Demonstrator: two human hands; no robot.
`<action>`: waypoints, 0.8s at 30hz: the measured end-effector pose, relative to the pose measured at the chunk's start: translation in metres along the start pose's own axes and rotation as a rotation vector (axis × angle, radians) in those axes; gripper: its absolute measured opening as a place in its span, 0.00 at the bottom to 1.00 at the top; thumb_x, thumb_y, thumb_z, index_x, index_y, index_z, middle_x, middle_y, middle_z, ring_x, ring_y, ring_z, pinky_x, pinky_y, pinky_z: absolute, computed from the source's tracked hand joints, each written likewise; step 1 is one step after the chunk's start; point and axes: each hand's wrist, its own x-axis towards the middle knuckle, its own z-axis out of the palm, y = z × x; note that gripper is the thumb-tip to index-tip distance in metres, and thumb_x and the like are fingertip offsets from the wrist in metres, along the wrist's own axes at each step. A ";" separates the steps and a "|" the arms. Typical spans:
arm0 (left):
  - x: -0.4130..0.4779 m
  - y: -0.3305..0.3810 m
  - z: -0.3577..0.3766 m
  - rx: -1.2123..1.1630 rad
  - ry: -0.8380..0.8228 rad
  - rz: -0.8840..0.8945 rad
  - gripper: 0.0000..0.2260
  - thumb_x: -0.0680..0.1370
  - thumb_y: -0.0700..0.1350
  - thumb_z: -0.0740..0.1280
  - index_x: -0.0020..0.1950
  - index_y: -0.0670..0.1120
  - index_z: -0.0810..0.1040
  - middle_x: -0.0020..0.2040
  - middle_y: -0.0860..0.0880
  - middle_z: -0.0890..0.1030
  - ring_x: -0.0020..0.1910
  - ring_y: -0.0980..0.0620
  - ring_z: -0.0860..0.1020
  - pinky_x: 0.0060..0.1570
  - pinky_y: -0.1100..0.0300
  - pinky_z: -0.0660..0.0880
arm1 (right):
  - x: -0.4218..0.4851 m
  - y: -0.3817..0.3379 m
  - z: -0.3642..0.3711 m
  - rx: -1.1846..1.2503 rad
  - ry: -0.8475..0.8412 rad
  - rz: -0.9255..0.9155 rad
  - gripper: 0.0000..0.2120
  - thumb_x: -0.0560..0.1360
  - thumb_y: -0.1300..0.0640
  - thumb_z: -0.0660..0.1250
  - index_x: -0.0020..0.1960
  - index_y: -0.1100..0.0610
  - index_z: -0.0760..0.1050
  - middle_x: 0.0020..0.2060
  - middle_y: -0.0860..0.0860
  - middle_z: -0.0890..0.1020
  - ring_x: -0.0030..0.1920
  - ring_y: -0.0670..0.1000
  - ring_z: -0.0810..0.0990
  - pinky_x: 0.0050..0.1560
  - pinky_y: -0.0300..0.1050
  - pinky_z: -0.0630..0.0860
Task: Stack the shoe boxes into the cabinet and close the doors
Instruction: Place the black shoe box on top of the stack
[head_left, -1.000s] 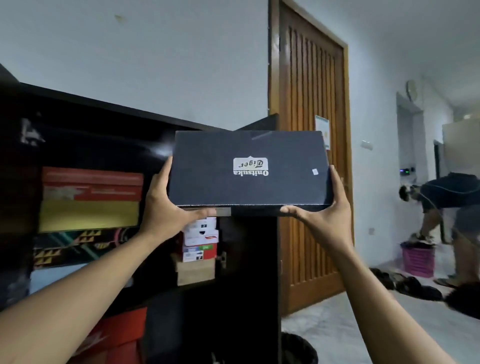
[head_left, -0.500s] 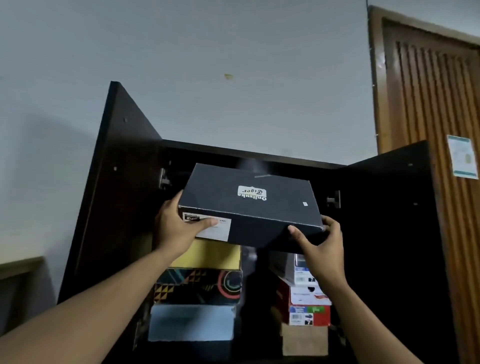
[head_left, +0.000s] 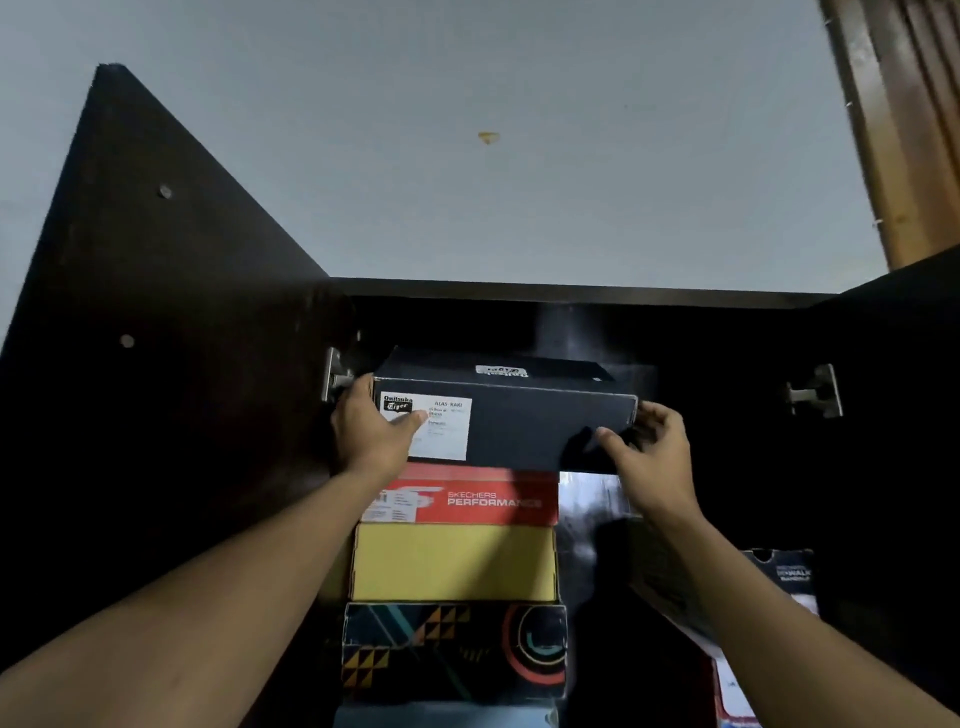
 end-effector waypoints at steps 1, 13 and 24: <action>0.003 -0.003 0.005 0.022 0.029 0.006 0.28 0.69 0.39 0.79 0.66 0.42 0.73 0.64 0.42 0.76 0.63 0.42 0.75 0.62 0.52 0.72 | 0.007 0.004 0.006 0.012 -0.011 0.001 0.24 0.71 0.64 0.76 0.61 0.56 0.68 0.55 0.48 0.79 0.57 0.46 0.79 0.65 0.47 0.75; 0.006 -0.071 0.037 0.532 -0.373 0.144 0.39 0.73 0.52 0.72 0.79 0.45 0.58 0.81 0.50 0.47 0.79 0.44 0.53 0.73 0.47 0.63 | 0.025 0.072 0.063 -0.196 -0.347 0.054 0.24 0.67 0.54 0.76 0.62 0.52 0.76 0.59 0.50 0.80 0.59 0.51 0.79 0.59 0.44 0.76; 0.023 -0.094 0.064 0.651 -0.558 -0.041 0.36 0.79 0.58 0.61 0.81 0.45 0.50 0.81 0.49 0.47 0.78 0.42 0.48 0.75 0.44 0.57 | 0.025 0.087 0.088 -0.221 -0.467 0.167 0.61 0.51 0.34 0.71 0.80 0.51 0.57 0.80 0.46 0.52 0.77 0.51 0.60 0.76 0.50 0.62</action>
